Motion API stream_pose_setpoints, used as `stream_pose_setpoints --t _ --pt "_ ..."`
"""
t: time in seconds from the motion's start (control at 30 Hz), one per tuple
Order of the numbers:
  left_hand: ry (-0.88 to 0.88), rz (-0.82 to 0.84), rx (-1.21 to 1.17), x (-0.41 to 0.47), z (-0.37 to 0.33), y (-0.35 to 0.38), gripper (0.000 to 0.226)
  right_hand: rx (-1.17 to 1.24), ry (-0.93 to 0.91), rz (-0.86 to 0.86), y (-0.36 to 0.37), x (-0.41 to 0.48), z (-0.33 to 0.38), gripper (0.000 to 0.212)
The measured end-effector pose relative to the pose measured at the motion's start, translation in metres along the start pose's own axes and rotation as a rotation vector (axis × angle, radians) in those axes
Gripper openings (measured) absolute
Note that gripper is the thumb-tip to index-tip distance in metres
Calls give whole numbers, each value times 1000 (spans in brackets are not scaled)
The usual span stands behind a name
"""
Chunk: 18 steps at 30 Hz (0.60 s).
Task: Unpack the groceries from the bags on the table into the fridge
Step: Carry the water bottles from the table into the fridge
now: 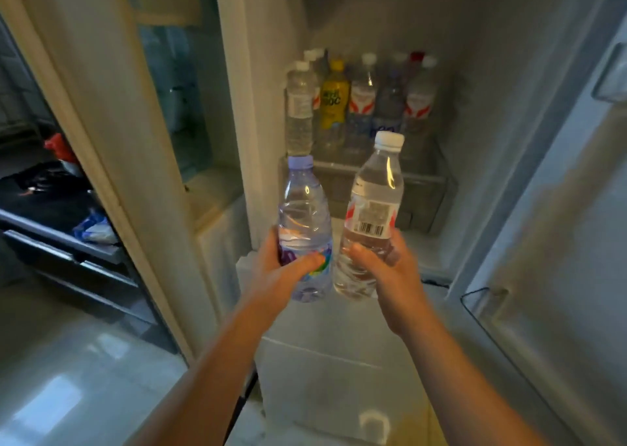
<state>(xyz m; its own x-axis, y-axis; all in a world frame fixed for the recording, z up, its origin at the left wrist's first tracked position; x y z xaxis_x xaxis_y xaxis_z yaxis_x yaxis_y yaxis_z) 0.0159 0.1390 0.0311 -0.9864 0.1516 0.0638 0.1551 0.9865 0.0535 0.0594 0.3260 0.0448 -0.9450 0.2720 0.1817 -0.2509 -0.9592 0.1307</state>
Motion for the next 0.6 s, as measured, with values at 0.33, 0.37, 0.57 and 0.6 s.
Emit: stream_pose_setpoints --t 0.33,0.37,0.57,0.6 --pt "155 207 -67 154 -55 65 64 48 -197 -228 -31 129 44 42" --pt "171 205 -75 168 -59 69 66 46 -215 -246 -33 142 47 43" --pt "265 203 -27 241 -80 87 59 29 -246 -293 -35 214 58 56" --pt "283 192 -24 252 -82 88 59 28 -244 -292 -34 224 59 58"
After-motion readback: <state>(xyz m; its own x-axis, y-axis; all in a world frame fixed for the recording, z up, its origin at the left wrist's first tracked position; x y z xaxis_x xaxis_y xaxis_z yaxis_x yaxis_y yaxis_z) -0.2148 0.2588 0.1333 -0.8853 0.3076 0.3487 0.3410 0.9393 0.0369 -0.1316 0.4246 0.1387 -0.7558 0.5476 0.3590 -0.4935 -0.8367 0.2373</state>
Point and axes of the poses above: each hand's wrist, its own x-axis towards the middle knuckle, its own y-axis out of the palm, z = x × y, the point moved 10 cm from there along x, towards the middle knuckle, and after that the axes turned 1 degree about -y, right-handed, at the moved point
